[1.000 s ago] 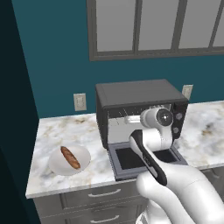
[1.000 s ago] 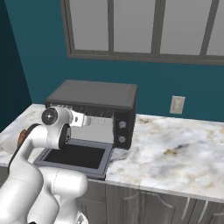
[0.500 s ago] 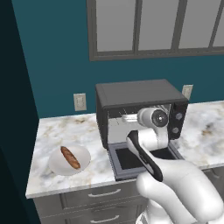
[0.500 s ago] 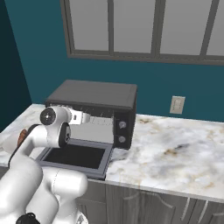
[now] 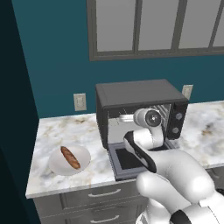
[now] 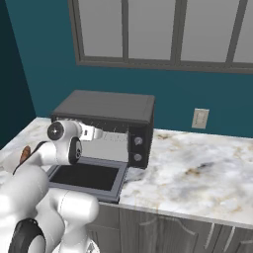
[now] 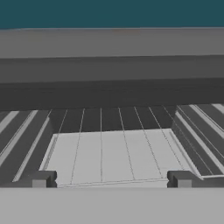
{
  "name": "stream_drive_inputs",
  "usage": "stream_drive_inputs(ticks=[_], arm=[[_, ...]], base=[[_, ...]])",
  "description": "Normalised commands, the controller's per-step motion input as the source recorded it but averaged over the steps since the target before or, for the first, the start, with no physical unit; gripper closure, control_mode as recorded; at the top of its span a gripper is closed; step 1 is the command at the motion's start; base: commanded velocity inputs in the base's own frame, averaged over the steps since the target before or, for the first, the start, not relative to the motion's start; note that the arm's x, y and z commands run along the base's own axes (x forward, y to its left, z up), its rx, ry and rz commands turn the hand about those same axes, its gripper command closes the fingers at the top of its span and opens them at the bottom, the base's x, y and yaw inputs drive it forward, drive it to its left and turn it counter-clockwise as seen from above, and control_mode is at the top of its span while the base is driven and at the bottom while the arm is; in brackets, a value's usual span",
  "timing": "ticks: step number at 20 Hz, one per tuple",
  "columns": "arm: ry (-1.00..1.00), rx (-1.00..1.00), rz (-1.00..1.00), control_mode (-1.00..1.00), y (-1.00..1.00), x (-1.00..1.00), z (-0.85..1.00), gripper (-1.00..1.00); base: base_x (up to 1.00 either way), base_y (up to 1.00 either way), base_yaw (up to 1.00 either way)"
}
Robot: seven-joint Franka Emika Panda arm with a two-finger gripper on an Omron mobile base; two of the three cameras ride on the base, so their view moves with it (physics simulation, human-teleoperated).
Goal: Pull the toaster oven rack outwards. Pick up the baguette from the plate and place it on the toaster oven rack. Close the toaster oven door fully and set the temperature to the lowest setting.
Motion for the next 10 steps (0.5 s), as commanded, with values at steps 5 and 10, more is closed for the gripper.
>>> stream_drive_inputs(ticks=[5, 10], arm=[[0.00, 0.00, -0.07, -1.00, 0.00, 0.16, -0.30, -1.00], [0.00, 0.00, -0.03, -1.00, 0.00, 0.06, -0.22, -1.00]], base=[[0.00, 0.00, 0.00], [0.00, 0.00, 0.00]])
